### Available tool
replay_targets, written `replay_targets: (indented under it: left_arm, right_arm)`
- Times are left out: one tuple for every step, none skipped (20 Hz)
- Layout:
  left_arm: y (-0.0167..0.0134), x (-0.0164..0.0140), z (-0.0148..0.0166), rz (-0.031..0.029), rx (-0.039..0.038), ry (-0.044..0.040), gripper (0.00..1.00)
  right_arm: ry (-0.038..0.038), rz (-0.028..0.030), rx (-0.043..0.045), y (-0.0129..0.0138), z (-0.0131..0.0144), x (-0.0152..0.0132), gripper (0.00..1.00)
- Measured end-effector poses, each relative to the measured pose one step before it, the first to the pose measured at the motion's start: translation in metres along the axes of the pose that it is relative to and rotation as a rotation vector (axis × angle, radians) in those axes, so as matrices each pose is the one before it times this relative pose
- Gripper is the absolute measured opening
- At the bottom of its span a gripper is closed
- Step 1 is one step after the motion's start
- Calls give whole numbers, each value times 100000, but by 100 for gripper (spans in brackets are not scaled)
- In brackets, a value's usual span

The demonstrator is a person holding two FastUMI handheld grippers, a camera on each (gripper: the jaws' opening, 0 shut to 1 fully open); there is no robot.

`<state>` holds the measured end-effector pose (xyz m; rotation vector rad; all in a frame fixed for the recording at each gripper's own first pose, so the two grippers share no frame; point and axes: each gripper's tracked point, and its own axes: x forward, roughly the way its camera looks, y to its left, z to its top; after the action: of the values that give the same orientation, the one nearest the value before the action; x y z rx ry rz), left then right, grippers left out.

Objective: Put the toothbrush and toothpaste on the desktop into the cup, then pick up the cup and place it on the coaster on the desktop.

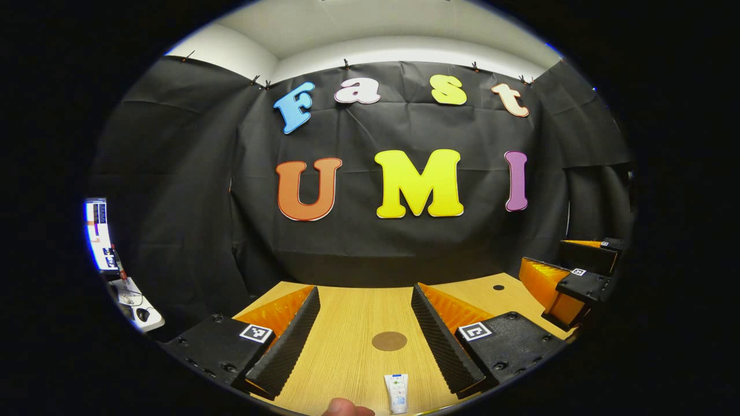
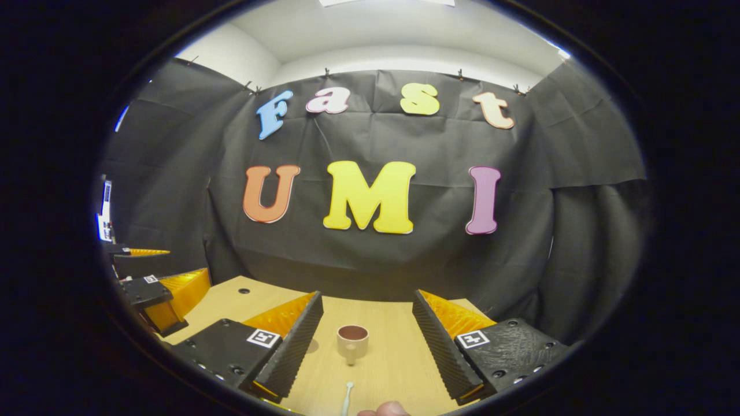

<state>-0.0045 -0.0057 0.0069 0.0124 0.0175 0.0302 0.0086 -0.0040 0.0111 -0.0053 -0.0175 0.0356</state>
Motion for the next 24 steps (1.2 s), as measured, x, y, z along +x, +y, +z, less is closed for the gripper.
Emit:
replay_targets:
  left_arm:
    - [-161,-48,-357,-477,58,766,100]
    - [-168,-102,-362,-285,321,861,100]
    - [-160,35,-389,-344,479,826,100]
    - [-131,92,-409,-242,192,1024,100]
    - [-202,146,-519,-369,28,1113,100]
    - [-100,-86,-773,-272,-38,1541,100]
    - [-264,72,-741,-349,-30,1811,100]
    - [-248,-52,-751,-440,-165,1838,100]
    - [-301,57,-832,-544,-239,2100,100]
    - [-336,71,-852,-261,48,2020,100]
    - [-304,-34,-709,-17,338,1806,100]
    - [-293,-19,-627,-410,380,1475,100]
    - [-416,-5,-598,-568,550,1268,100]
    - [-326,-27,-671,-527,567,1530,100]
    - [-225,94,-693,-574,165,1444,100]
    - [-229,48,-708,-467,-71,1888,100]
    - [-258,101,-776,-943,-548,2251,100]
    - [-259,71,-888,-1067,-1000,2729,100]
    - [-133,-13,-891,-294,-1054,3101,100]
    - [-50,-227,-719,81,-522,1848,100]
    - [-12,13,-670,118,248,1688,100]
    - [243,30,-616,415,702,1581,100]
    - [97,0,-490,377,447,1345,100]
    - [163,93,-648,267,6,1752,100]
  right_arm:
    - [1306,-98,-292,-172,-535,158,92]
    - [1176,111,-40,-26,-384,125,92]
    - [1096,88,-444,-5,-394,108,95]
    - [1066,369,-560,46,-519,137,95]
    - [1312,244,-793,91,-466,144,95]
    - [1440,543,-455,144,-746,101,95]
    - [1450,73,-242,25,-619,150,98]
    - [1957,204,-336,67,-857,175,92]
    - [2343,957,-1205,211,-1101,233,92]
    - [3074,525,-1508,213,-1319,362,95]
    - [3619,535,-1074,168,-1664,408,95]
    - [2629,275,121,28,-954,137,95]
    - [2378,-125,611,-32,-964,298,95]
    - [2411,86,349,153,-991,383,95]
    - [2734,31,-488,80,-1012,359,95]
    - [2346,356,-361,277,-927,383,95]
    - [2612,538,-323,219,-989,444,95]
    - [2848,547,6,137,-826,358,95]
    - [3330,467,190,140,-1062,476,95]
    - [3652,152,702,100,-1040,444,95]
    - [2926,-191,1186,187,-1064,371,95]
    - [3103,273,1144,100,-778,397,95]
    - [3693,23,949,95,-1090,681,95]
    - [3961,529,424,244,-987,569,98]
